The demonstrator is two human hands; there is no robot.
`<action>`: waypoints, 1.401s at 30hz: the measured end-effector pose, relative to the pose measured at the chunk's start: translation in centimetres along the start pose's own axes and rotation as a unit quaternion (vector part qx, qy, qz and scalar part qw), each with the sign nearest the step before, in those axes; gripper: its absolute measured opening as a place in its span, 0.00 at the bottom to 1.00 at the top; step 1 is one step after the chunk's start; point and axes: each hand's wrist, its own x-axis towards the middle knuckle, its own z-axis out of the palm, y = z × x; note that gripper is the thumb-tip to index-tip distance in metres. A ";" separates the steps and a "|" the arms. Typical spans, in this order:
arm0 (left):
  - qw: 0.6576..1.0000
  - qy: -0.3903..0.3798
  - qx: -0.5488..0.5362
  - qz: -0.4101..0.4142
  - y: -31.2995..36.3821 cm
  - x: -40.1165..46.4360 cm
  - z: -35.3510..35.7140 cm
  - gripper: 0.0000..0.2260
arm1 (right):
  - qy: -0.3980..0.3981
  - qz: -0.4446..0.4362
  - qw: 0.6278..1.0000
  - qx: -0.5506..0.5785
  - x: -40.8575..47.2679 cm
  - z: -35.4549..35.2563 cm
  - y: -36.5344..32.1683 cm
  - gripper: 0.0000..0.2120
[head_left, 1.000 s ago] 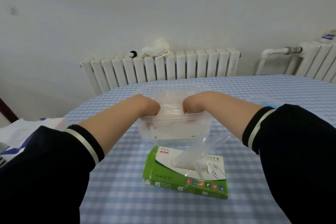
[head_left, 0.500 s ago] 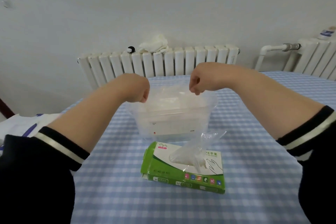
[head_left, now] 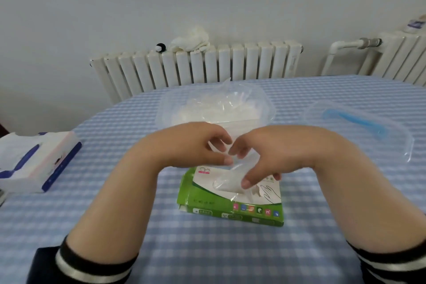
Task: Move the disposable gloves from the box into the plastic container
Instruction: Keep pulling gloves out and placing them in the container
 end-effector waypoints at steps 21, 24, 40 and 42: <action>0.977 0.018 -0.210 0.034 -0.5 0.6 2.3 0.14 | 0.393 -0.047 0.889 0.231 1.2 -0.6 2.3 0.20; 0.950 0.112 -0.288 0.037 0.5 0.2 1.7 0.11 | 0.386 -0.030 0.854 0.346 1.3 -0.8 2.5 0.20; 0.814 0.474 -0.336 -0.003 -0.9 1.0 0.4 0.08 | 0.381 0.013 0.747 0.544 2.6 -0.7 3.4 0.15; 0.827 0.479 -0.295 -0.028 -1.5 1.4 0.4 0.10 | 0.406 0.029 0.753 0.518 3.2 -0.7 3.9 0.12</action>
